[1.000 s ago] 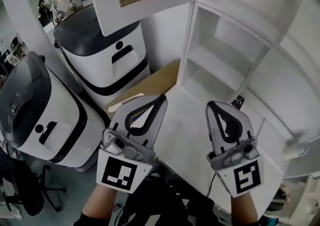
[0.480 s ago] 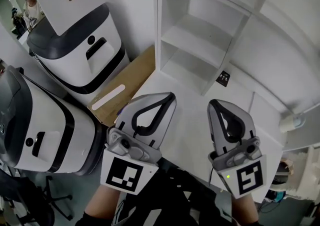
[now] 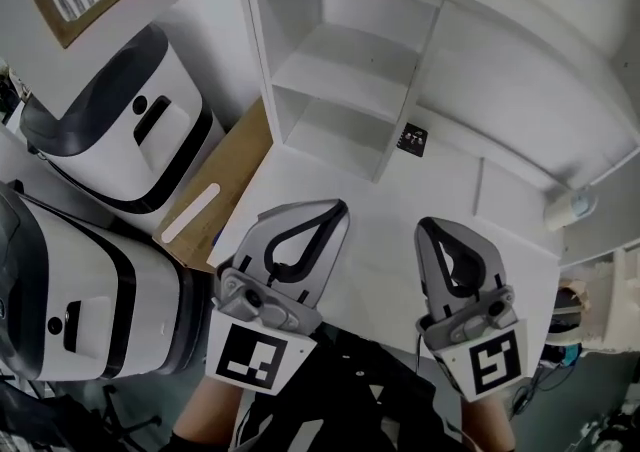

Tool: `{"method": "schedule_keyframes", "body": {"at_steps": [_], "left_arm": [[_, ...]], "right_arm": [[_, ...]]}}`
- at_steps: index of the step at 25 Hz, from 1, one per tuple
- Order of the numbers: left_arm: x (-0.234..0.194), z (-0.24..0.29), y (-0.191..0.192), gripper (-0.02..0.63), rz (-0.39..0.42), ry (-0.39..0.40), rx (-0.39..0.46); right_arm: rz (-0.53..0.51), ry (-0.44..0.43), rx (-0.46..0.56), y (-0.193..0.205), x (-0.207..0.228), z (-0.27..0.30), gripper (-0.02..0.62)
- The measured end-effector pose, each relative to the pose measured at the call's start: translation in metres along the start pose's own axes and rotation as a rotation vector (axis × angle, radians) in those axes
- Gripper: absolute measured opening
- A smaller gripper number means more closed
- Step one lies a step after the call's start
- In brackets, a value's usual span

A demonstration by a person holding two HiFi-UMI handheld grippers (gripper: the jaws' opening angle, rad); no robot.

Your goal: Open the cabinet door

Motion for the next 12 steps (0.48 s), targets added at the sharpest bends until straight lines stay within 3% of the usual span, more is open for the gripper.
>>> {"method": "schedule_keyframes", "body": {"at_steps": [12], "left_arm": [[0.054,0.032,0.005,-0.005,-0.106,0.168,0.050]], "right_arm": [[-0.019,0.145,-0.095,0.015,0.021,-0.054,-0.002]]}}
Point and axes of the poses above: the fingertips, and each gripper's own axes: z forward along the fingers, x to its right, y out of its underside, the point moved 1 cm from there along -z, backward along the fingers, and after that the axes turned 10 degrees about x, right-handed, at the moved point
